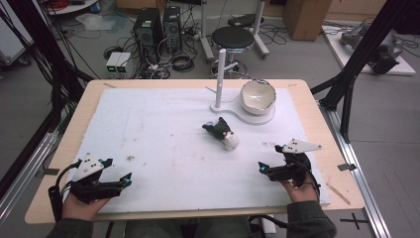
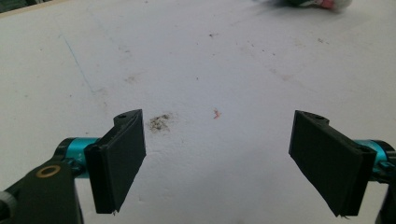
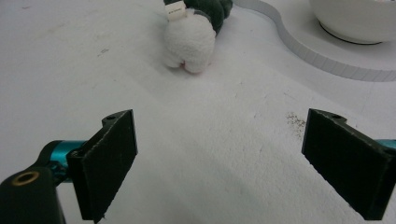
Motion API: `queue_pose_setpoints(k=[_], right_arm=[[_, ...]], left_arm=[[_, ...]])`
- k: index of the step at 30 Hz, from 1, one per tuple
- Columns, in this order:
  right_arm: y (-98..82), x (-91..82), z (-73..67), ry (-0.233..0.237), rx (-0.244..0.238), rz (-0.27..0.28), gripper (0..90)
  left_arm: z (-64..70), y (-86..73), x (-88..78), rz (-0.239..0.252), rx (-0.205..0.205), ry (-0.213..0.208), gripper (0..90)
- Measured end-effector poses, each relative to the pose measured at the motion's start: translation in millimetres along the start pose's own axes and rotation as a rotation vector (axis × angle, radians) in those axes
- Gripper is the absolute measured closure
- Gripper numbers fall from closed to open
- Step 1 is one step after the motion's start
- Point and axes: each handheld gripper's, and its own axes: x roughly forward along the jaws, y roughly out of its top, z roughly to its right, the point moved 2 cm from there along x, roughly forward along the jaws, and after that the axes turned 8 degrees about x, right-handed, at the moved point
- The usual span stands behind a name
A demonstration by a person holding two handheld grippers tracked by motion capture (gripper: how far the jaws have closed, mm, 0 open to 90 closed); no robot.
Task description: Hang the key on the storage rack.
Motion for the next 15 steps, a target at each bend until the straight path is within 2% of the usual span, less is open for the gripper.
queue_pose_setpoints(k=[15], right_arm=[[1.1, 4.4, -0.3, 0.000, 0.002, -0.001, 9.4]], left_arm=[[-0.8, -1.8, -2.9, 0.003, 0.012, 0.007, 18.9]])
